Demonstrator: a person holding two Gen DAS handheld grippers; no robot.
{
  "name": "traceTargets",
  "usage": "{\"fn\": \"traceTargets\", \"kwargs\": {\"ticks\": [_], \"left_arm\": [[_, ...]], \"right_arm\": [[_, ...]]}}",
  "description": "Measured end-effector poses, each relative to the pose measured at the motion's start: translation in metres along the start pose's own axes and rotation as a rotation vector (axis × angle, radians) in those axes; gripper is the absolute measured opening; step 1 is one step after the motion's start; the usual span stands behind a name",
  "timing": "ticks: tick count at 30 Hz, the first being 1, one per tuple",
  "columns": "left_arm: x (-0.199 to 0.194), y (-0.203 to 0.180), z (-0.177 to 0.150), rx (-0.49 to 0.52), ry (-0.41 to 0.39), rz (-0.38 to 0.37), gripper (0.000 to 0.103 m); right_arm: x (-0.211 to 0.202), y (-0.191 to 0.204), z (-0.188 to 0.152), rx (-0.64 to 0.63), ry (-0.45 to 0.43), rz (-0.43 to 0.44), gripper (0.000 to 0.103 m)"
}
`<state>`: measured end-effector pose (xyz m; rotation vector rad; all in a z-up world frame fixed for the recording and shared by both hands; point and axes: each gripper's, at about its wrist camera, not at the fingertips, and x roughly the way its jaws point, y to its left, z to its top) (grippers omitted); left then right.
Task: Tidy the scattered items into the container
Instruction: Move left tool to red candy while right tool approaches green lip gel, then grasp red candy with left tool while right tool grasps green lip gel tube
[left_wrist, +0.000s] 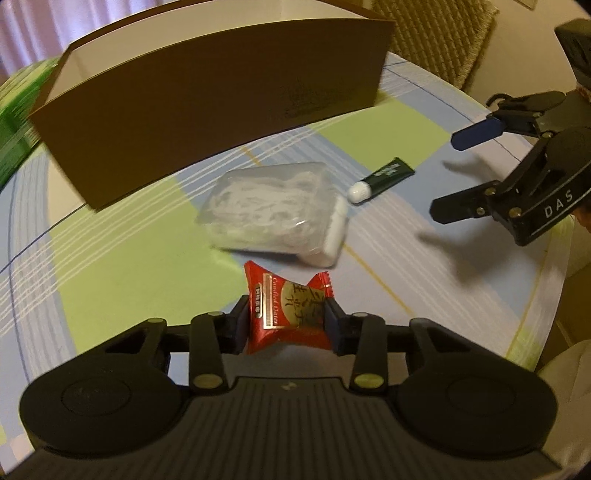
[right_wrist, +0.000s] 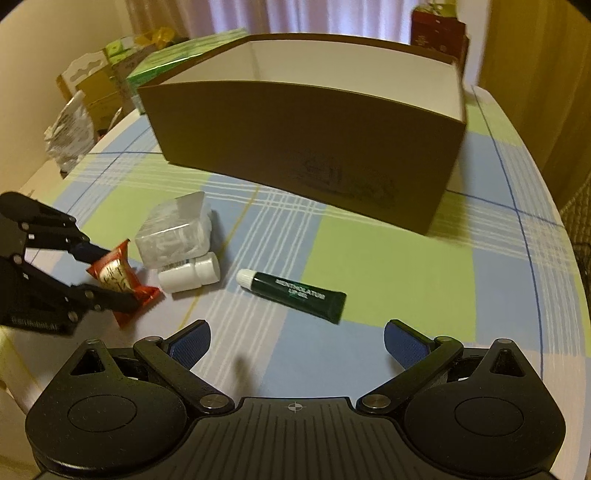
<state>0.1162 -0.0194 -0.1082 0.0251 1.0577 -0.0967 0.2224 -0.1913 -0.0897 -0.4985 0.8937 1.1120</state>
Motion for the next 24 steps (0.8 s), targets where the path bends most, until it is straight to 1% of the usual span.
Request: {"fn": "traceTargets", "kwargs": {"ticks": [7, 8, 9, 10, 12, 15, 16, 17, 18, 23, 24], "left_arm": [[-0.011, 0.035, -0.008, -0.111, 0.002, 0.048, 0.035], [-0.012, 0.038, -0.007, -0.123, 0.001, 0.051, 0.035], [-0.014, 0.041, -0.007, -0.13, -0.001, 0.056, 0.035], [-0.015, 0.043, -0.008, -0.133, -0.003, 0.063, 0.035], [-0.018, 0.045, -0.008, -0.139, -0.005, 0.069, 0.035], [-0.019, 0.046, -0.009, -0.155, -0.002, 0.065, 0.035], [-0.019, 0.047, -0.01, -0.162, 0.002, 0.064, 0.035], [-0.018, 0.047, -0.01, -0.166, 0.008, 0.065, 0.035], [-0.017, 0.048, -0.011, -0.171, 0.015, 0.068, 0.035], [-0.016, 0.048, -0.013, -0.186, 0.037, 0.073, 0.035], [-0.016, 0.048, -0.013, -0.188, 0.036, 0.072, 0.035]], "right_arm": [[0.011, 0.01, 0.006, -0.148, -0.05, 0.008, 0.103], [0.013, 0.011, 0.007, -0.17, -0.059, 0.013, 0.096], [0.015, 0.011, 0.008, -0.191, -0.06, 0.028, 0.078], [0.02, 0.01, 0.01, -0.206, -0.045, 0.039, 0.075], [0.028, 0.008, 0.012, -0.238, -0.027, 0.039, 0.075], [0.033, 0.007, 0.015, -0.279, -0.028, 0.063, 0.074], [0.035, 0.007, 0.016, -0.29, -0.027, 0.067, 0.072], [0.037, 0.008, 0.018, -0.303, -0.023, 0.075, 0.063], [0.039, 0.007, 0.018, -0.311, -0.014, 0.082, 0.06], [0.049, 0.006, 0.024, -0.339, 0.004, 0.094, 0.06], [0.05, 0.006, 0.024, -0.339, 0.011, 0.099, 0.053]]}}
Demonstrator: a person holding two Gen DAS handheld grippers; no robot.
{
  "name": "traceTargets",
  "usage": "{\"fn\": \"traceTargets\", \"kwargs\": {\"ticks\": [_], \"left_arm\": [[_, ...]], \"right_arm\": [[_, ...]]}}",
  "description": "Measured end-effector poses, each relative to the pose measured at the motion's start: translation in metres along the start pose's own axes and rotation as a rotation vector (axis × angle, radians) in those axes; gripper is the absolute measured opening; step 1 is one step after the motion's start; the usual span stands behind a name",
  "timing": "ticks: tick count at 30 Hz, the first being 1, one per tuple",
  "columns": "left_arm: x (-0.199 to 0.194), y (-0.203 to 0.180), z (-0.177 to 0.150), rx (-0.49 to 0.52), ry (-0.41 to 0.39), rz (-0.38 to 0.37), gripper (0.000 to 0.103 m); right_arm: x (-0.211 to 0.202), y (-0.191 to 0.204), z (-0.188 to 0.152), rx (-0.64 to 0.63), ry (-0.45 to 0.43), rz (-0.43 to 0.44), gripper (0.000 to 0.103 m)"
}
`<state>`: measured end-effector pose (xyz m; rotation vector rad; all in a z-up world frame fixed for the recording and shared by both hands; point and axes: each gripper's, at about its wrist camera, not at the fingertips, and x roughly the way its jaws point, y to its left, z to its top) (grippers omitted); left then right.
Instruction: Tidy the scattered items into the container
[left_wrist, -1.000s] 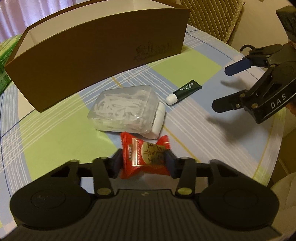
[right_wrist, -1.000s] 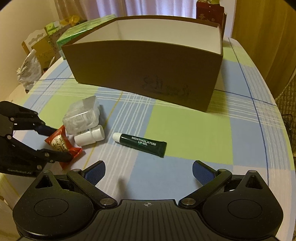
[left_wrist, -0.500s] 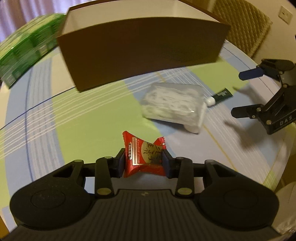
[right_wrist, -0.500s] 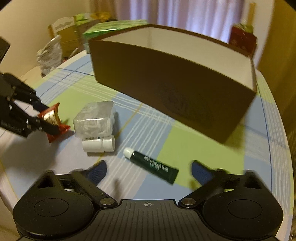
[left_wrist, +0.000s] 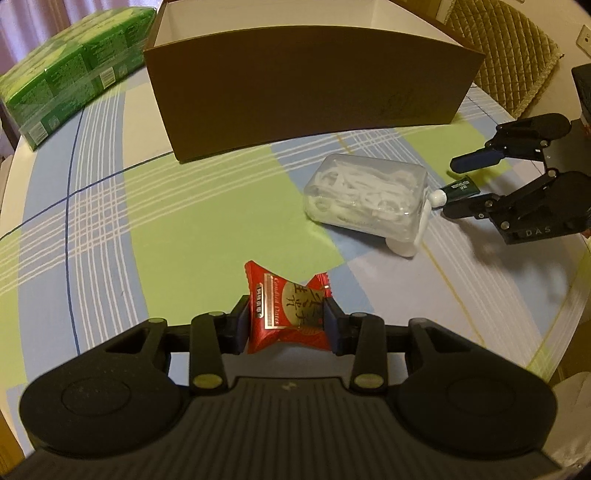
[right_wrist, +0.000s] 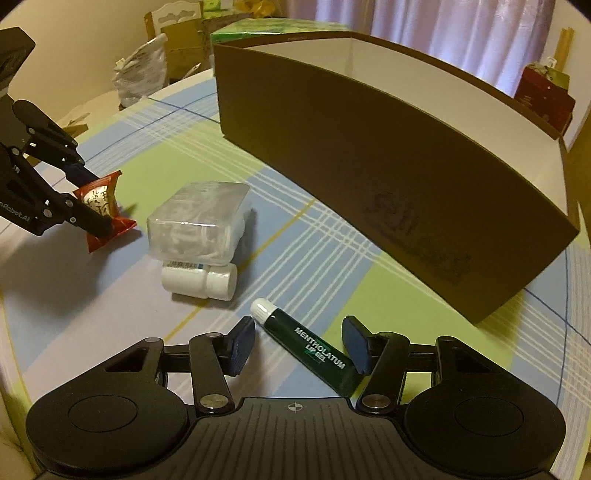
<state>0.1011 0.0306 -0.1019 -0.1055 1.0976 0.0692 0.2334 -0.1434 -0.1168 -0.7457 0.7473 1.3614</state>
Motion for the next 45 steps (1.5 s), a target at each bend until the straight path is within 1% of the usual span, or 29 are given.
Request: {"fn": "traceTargets", "kwargs": {"ticks": [2, 4, 5, 6, 7, 10, 12, 15, 23, 24, 26, 27, 28, 29, 30, 31, 33, 38, 39, 42, 45], "left_arm": [[0.0, 0.0, 0.0, -0.006, 0.001, -0.003, 0.035], [-0.001, 0.0, 0.0, -0.009, 0.002, -0.003, 0.035], [-0.001, -0.001, 0.0, -0.009, 0.003, -0.003, 0.035], [-0.001, -0.001, 0.0, -0.01, 0.004, -0.003, 0.035], [-0.001, -0.001, 0.0, -0.01, 0.005, -0.004, 0.035], [-0.002, -0.002, 0.0, -0.008, 0.005, -0.006, 0.035], [-0.002, -0.002, 0.0, -0.009, 0.004, -0.01, 0.035], [-0.004, -0.004, -0.001, -0.01, 0.003, -0.023, 0.035], [-0.002, -0.012, -0.004, -0.02, 0.02, -0.115, 0.035], [-0.001, -0.014, -0.004, -0.014, 0.025, -0.124, 0.036], [0.0, -0.019, -0.004, 0.009, 0.03, -0.122, 0.048], [-0.001, -0.021, -0.003, 0.021, 0.028, -0.117, 0.058], [-0.002, -0.023, -0.004, 0.032, 0.023, -0.115, 0.063], [-0.004, -0.023, -0.004, 0.039, 0.019, -0.115, 0.065], [-0.005, -0.023, -0.004, 0.045, 0.014, -0.114, 0.067], [-0.007, -0.023, -0.003, 0.048, 0.01, -0.112, 0.067], [-0.009, -0.022, -0.003, 0.05, 0.008, -0.101, 0.067], [-0.013, -0.028, -0.004, 0.064, 0.0, -0.044, 0.066], [-0.014, -0.03, -0.004, 0.061, -0.005, -0.038, 0.064], [-0.011, -0.037, -0.004, 0.062, -0.004, -0.01, 0.042], [-0.006, -0.043, -0.007, 0.072, 0.003, -0.003, 0.04]], "right_arm": [[0.003, -0.001, 0.0, 0.005, 0.024, 0.021, 0.038], [0.003, -0.002, -0.001, 0.022, 0.026, 0.03, 0.037], [0.003, -0.002, -0.002, 0.027, 0.029, 0.033, 0.035], [0.002, -0.001, -0.002, 0.034, 0.032, 0.041, 0.027], [0.001, -0.001, -0.003, 0.041, 0.036, 0.044, 0.023], [-0.005, 0.001, -0.006, 0.073, 0.052, 0.042, 0.023], [-0.009, 0.003, -0.01, 0.104, 0.058, 0.025, 0.021], [-0.017, 0.001, -0.016, 0.186, 0.075, -0.013, 0.021], [-0.042, -0.012, -0.042, 0.375, 0.107, -0.09, 0.021], [-0.045, -0.013, -0.046, 0.395, 0.104, -0.095, 0.021], [-0.049, -0.013, -0.05, 0.425, 0.097, -0.08, 0.022], [-0.052, -0.013, -0.053, 0.43, 0.09, -0.072, 0.043], [-0.054, -0.01, -0.053, 0.429, 0.077, -0.087, 0.063], [-0.057, -0.007, -0.053, 0.425, 0.057, -0.117, 0.092], [-0.061, -0.004, -0.053, 0.416, 0.03, -0.124, 0.092], [-0.061, -0.003, -0.052, 0.419, 0.03, -0.112, 0.092], [-0.061, -0.002, -0.051, 0.422, 0.023, -0.119, 0.092], [-0.06, 0.001, -0.051, 0.413, 0.028, -0.118, 0.092], [-0.059, 0.001, -0.051, 0.414, 0.029, -0.119, 0.092], [-0.059, 0.001, -0.05, 0.411, 0.027, -0.12, 0.092], [-0.06, 0.002, -0.05, 0.408, 0.019, -0.124, 0.092]]}}
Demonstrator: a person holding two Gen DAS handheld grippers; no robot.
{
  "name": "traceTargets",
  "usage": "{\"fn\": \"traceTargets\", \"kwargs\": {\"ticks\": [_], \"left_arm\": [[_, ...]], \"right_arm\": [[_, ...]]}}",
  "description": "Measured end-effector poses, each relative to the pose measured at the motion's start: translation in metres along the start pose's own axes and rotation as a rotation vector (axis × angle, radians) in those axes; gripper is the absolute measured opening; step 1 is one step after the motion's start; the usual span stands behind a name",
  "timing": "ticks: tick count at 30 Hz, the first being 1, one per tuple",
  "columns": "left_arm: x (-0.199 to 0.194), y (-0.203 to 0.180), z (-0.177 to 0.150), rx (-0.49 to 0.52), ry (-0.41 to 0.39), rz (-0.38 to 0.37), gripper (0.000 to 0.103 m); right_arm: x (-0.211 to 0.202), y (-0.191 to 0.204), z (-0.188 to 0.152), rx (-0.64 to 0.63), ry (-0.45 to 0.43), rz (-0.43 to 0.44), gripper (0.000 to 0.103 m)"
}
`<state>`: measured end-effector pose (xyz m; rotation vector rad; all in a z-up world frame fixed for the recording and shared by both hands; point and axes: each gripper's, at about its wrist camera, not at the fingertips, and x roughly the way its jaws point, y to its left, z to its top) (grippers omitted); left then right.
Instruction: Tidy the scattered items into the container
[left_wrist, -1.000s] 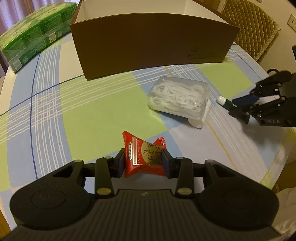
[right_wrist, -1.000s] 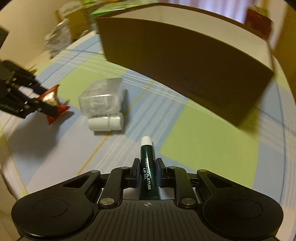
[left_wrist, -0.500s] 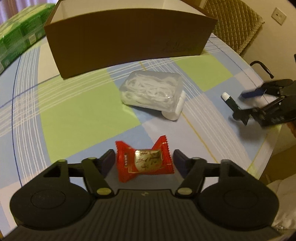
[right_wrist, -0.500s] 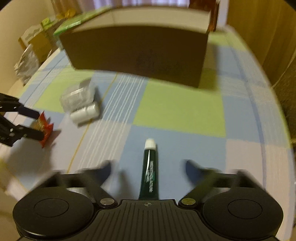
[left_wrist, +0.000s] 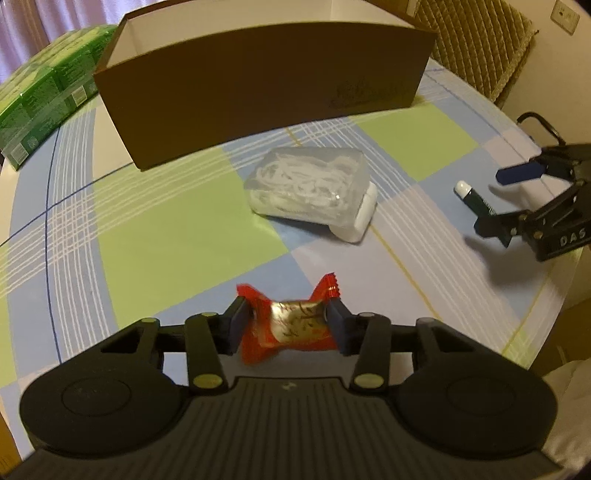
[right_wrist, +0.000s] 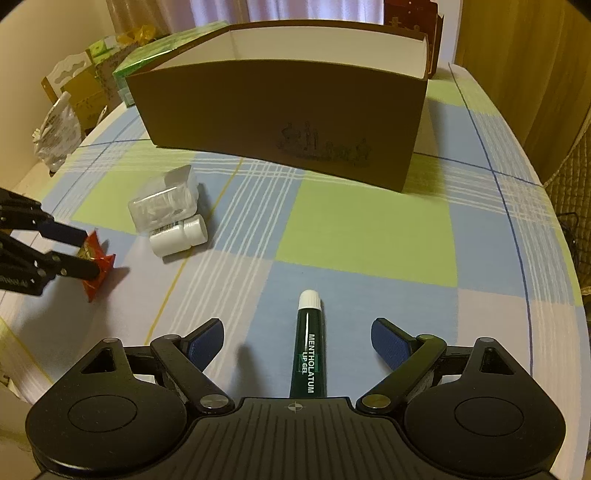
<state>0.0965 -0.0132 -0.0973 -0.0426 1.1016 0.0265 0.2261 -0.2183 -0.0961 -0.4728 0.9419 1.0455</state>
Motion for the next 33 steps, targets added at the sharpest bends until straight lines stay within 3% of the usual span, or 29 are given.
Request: {"fn": "traceTargets", "kwargs": {"ticks": [14, 17, 21, 23, 25, 29, 31, 33], "left_arm": [[0.003, -0.005, -0.001, 0.001, -0.013, 0.016, 0.041], [0.002, -0.002, -0.001, -0.008, -0.032, 0.001, 0.034], [-0.004, -0.002, 0.0, 0.019, -0.057, -0.019, 0.018], [-0.003, 0.001, 0.001, 0.005, -0.052, -0.028, 0.017], [-0.002, 0.003, 0.003, -0.027, -0.038, -0.011, 0.035], [-0.006, 0.005, 0.002, -0.037, -0.041, -0.014, 0.046], [-0.007, 0.004, 0.001, -0.028, -0.03, -0.012, 0.059], [-0.005, 0.003, 0.0, -0.028, -0.015, -0.007, 0.059]], "right_arm": [[0.003, 0.005, 0.0, -0.003, 0.002, 0.012, 0.092], [0.003, 0.006, 0.0, -0.007, 0.001, 0.014, 0.092], [0.003, 0.007, 0.0, -0.01, 0.005, 0.017, 0.092], [0.004, 0.007, 0.0, -0.012, 0.005, 0.017, 0.092], [0.004, 0.008, 0.0, -0.015, 0.005, 0.017, 0.092], [0.005, 0.008, 0.0, -0.011, 0.004, 0.015, 0.092], [0.005, 0.007, 0.0, -0.006, 0.007, 0.012, 0.092], [0.006, 0.007, 0.0, -0.004, 0.009, 0.009, 0.092]]}}
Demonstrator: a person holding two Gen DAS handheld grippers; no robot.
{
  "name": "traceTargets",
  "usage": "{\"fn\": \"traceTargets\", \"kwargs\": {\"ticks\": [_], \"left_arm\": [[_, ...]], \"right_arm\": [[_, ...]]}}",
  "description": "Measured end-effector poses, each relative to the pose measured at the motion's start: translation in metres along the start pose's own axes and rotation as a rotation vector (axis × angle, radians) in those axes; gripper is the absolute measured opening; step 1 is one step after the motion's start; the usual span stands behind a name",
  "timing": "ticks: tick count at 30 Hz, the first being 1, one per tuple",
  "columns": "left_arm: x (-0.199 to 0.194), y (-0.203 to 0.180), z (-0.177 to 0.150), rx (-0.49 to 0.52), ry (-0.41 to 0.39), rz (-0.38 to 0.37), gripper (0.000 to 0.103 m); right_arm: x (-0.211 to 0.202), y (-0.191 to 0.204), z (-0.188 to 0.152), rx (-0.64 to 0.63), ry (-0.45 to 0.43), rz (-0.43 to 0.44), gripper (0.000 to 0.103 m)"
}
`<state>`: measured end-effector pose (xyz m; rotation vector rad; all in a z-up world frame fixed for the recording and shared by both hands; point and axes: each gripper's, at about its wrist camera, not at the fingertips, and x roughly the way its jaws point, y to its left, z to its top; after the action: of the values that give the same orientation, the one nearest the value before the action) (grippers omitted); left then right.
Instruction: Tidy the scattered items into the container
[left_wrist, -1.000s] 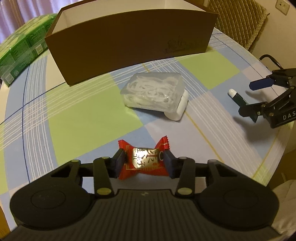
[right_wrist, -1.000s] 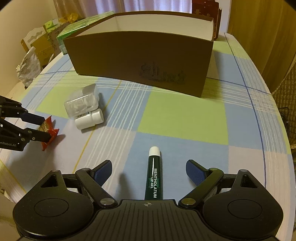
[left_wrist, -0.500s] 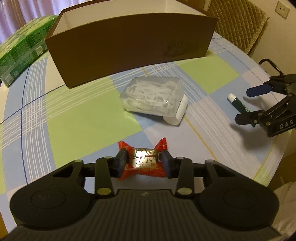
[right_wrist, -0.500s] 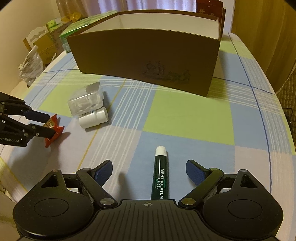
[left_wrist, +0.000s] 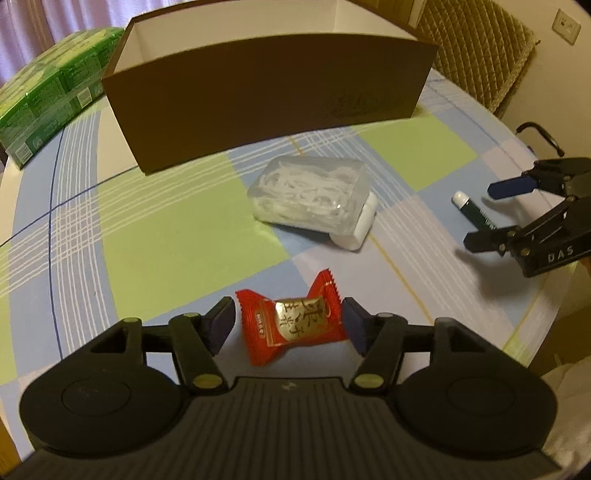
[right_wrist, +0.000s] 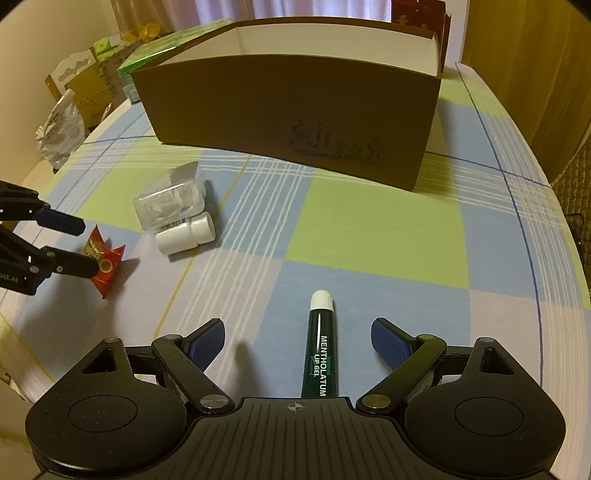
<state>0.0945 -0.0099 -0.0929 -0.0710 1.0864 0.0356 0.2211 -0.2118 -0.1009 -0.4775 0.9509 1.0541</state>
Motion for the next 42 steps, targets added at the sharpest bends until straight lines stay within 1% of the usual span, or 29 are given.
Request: {"fn": "traceTargets", "kwargs": {"ticks": [2, 3, 4, 6, 13, 18, 19, 20, 21, 23, 24, 25, 26, 27, 30, 36, 42], "left_arm": [[0.005, 0.0, 0.0, -0.016, 0.01, -0.006, 0.054], [0.008, 0.001, -0.001, -0.03, 0.016, -0.008, 0.048], [0.011, 0.003, -0.001, -0.048, 0.02, -0.013, 0.045], [0.015, 0.006, -0.001, -0.061, 0.006, -0.027, 0.044], [0.01, 0.004, 0.001, -0.018, -0.007, -0.041, 0.034], [0.005, 0.003, 0.002, -0.003, -0.014, -0.035, 0.033], [0.003, 0.003, 0.002, -0.005, -0.018, -0.036, 0.033], [0.002, 0.003, 0.003, -0.007, -0.022, -0.036, 0.033], [0.001, 0.004, 0.003, -0.008, -0.025, -0.036, 0.033], [-0.001, 0.004, 0.004, -0.007, -0.031, -0.035, 0.033], [-0.002, 0.004, 0.004, -0.007, -0.032, -0.033, 0.033], [-0.002, 0.005, 0.004, -0.008, -0.033, -0.03, 0.033], [-0.003, 0.005, 0.005, -0.009, -0.034, -0.028, 0.033], [-0.003, 0.005, 0.005, -0.011, -0.037, -0.029, 0.033], [-0.005, 0.005, 0.006, -0.009, -0.039, -0.029, 0.033], [-0.009, 0.004, 0.009, -0.011, -0.043, -0.023, 0.033], [-0.017, 0.004, 0.014, -0.004, -0.066, -0.015, 0.033]], "right_arm": [[0.001, 0.0, 0.0, 0.001, 0.001, -0.001, 0.092], [0.001, 0.0, 0.0, 0.001, 0.001, -0.001, 0.092], [0.001, 0.0, 0.0, 0.001, 0.001, 0.0, 0.092], [0.001, 0.0, 0.0, 0.001, 0.001, -0.002, 0.092], [0.001, 0.003, -0.001, -0.004, 0.003, 0.0, 0.092], [0.004, 0.006, 0.001, -0.011, 0.0, -0.018, 0.092], [0.005, 0.007, 0.001, -0.018, -0.002, -0.03, 0.09], [0.007, 0.008, 0.002, -0.023, 0.001, -0.029, 0.072], [0.01, 0.007, 0.003, -0.018, 0.012, -0.026, 0.057], [0.014, 0.008, 0.003, -0.011, 0.01, -0.06, 0.056], [0.016, 0.009, 0.003, -0.02, 0.006, -0.073, 0.052], [0.016, 0.01, 0.003, -0.032, -0.005, -0.084, 0.044], [0.016, 0.011, 0.003, -0.039, -0.012, -0.088, 0.024], [0.016, 0.011, 0.004, -0.039, -0.01, -0.087, 0.018], [0.014, 0.009, 0.005, -0.032, -0.002, -0.072, 0.018], [0.002, 0.01, 0.005, -0.003, -0.027, -0.042, 0.018], [-0.014, 0.005, 0.011, 0.059, -0.086, -0.004, 0.018]]}}
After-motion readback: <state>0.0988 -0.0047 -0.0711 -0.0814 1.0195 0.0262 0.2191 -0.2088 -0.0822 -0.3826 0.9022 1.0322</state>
